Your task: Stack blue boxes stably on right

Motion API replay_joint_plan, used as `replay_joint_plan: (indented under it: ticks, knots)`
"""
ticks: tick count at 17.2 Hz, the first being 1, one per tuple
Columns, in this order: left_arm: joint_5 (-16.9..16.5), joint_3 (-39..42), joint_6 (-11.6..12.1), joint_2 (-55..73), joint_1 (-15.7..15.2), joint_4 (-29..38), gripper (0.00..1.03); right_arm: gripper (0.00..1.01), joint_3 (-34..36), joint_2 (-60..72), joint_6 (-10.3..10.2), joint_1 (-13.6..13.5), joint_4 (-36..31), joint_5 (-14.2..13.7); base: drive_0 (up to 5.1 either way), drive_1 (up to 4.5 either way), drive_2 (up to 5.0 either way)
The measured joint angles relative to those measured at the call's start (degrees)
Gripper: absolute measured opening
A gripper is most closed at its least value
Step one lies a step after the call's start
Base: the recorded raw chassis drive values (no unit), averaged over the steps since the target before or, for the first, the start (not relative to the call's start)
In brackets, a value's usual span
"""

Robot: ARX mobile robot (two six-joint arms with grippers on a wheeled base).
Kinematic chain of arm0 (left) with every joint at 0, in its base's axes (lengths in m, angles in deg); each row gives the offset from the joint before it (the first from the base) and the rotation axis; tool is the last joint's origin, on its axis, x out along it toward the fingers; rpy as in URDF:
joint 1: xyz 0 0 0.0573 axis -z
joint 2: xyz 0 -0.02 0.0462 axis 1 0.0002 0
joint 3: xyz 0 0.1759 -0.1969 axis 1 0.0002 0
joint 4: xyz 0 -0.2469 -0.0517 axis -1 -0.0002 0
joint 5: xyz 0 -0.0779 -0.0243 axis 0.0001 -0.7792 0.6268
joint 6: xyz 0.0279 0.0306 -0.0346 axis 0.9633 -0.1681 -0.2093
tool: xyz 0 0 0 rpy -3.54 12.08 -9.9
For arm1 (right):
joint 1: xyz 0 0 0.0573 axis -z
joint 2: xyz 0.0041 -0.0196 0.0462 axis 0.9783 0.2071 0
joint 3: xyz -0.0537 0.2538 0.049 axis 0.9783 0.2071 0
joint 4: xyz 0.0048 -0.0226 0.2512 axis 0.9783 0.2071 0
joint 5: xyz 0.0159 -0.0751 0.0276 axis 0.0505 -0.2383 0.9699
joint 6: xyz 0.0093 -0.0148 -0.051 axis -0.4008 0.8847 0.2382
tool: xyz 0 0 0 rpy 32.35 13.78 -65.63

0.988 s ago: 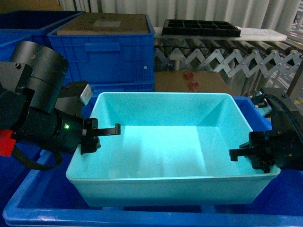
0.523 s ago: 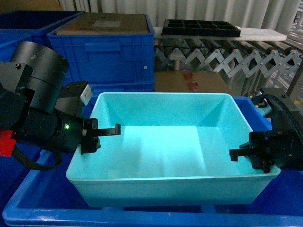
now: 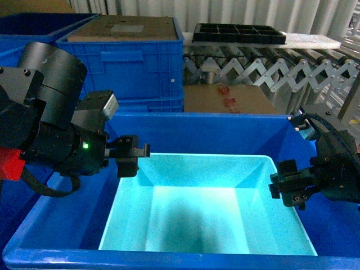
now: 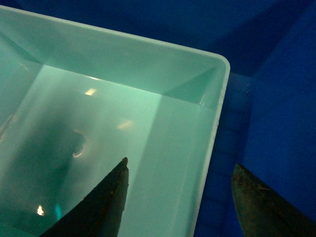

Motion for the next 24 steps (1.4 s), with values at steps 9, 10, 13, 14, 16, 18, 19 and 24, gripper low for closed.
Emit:
replay_joint_plan:
  ticks: [9, 10, 13, 14, 16, 18, 19, 24]
  knots:
    - [0.2, 0.0, 0.5, 0.0, 0.0, 0.0, 0.98, 0.98, -0.2, 0.0, 0.8, 0.1, -1.0, 0.2, 0.0, 0.00, 0.0]
    - [0.4, -0.5, 0.4, -0.1, 0.0, -0.3, 0.98, 0.98, -0.6, 0.0, 0.7, 0.1, -0.9, 0.4, 0.0, 0.00, 0.0]
    - [0.1, -4.2, -1.0, -3.5, -0.3, -2.1, 0.98, 0.98, -3.9, -1.5, 0.4, 0.1, 0.8, 1.7, 0.0, 0.00, 0.0]
    - [0.1, -6.7, -1.4, -6.4, -0.7, -2.8, 0.98, 0.98, -6.2, -3.7, 0.1, 0.1, 1.8, 2.2, 0.0, 0.00, 0.0]
    - [0.2, -10.1, -2.7, -10.9, -1.4, -4.2, 0.98, 0.98, -9.9, -7.4, -0.3, 0.3, 2.1, 2.6, 0.0, 0.00, 0.0]
    - [0.8, -14.4, -4.6, -17.7, -2.8, -6.7, 0.98, 0.98, -16.0, -13.6, -2.0, 1.8, 3.0, 3.1, 0.0, 0.00, 0.0]
    - [1.8, -17.4, -5.6, -20.7, -3.5, -8.0, 0.98, 0.98, -19.2, -16.7, -3.6, 2.8, 3.4, 3.0, 0.0, 0.00, 0.0]
    - [4.3, -16.9, -6.5, -39.6, -3.8, -9.7, 0.98, 0.98, -20.6, -33.6, -9.7, 6.0, 6.9, 4.1, 0.0, 0.00, 0.0]
